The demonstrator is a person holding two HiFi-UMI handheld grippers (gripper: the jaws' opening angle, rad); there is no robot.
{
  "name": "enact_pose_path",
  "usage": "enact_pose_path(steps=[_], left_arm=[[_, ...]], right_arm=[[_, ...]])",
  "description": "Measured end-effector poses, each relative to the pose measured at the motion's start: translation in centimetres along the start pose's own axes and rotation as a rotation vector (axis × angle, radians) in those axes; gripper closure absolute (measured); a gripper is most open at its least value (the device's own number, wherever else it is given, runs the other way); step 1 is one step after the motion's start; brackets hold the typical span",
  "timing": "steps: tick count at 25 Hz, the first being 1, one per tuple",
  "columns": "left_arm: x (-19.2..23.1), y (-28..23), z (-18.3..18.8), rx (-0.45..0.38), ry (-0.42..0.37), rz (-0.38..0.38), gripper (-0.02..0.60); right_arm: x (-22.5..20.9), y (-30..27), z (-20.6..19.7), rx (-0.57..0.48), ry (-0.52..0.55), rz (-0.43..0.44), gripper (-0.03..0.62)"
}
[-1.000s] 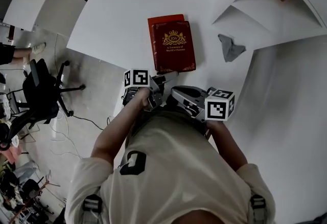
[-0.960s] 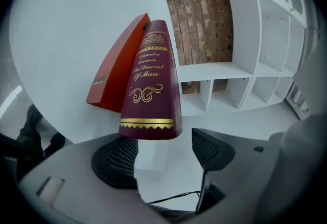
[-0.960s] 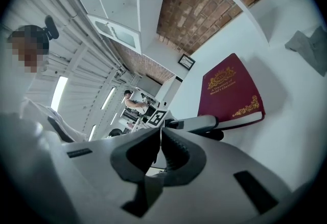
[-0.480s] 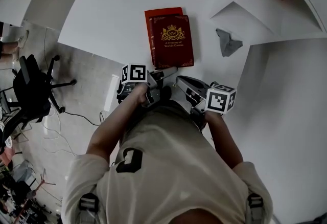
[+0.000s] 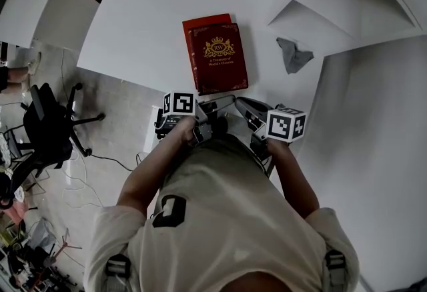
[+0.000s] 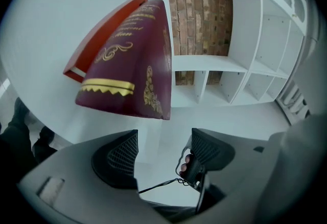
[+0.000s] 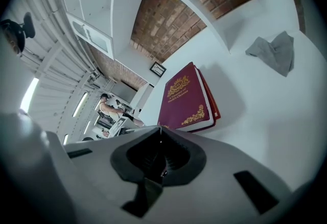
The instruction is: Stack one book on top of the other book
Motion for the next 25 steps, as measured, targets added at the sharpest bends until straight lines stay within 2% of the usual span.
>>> enact_pose_path(steps=[4,7,12,16,18,20,25], left_arm=[[-0.3,-1.7,-0.1,-0.013,-0.011,-0.05,0.262],[-0.4,-3.1,-0.2,-0.052,-0.036,-0.1,0.262],[-0.5,-3.9,0.1,-0.195,-0.105,-0.137,0.264],[-0.8,-3.6,0.5,-0.286,-0.137,-0.114,0.283],[-1.0,-3.6,0.5,-0.319,-0.107,-0.125,0.29],[-1.1,-3.7,0.3,-0.331,-0.076,-0.135,0.304],[-0.8,-3.9,0.7,-0.338,-0.106,-0.123,0.308]], right_arm=[[-0.5,1.5,0.5,-0.038,0.005,0.0,0.586],[-1.1,2.7,0.4,-0.058,-0.011,0.011,0.586],[-1.4,3.4,-0.6,-0.031,-0.005,0.028,0.586],[-1.5,3.2,-1.4,-0.007,0.005,0.029,0.586],[-1.6,3.2,-1.8,0.009,0.01,0.03,0.586],[-1.6,3.1,-2.0,0.019,0.01,0.034,0.586],[-1.4,2.9,-2.3,0.034,0.018,0.047,0.586]])
Point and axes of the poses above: the fingertips, and each gripper's own axes: y backward along the fingers, x to its left, z out of its top, the point moved 6 cm from there along y, backward along the fingers, and after that the axes turned 9 degrees about -y, right-handed, at the moved point
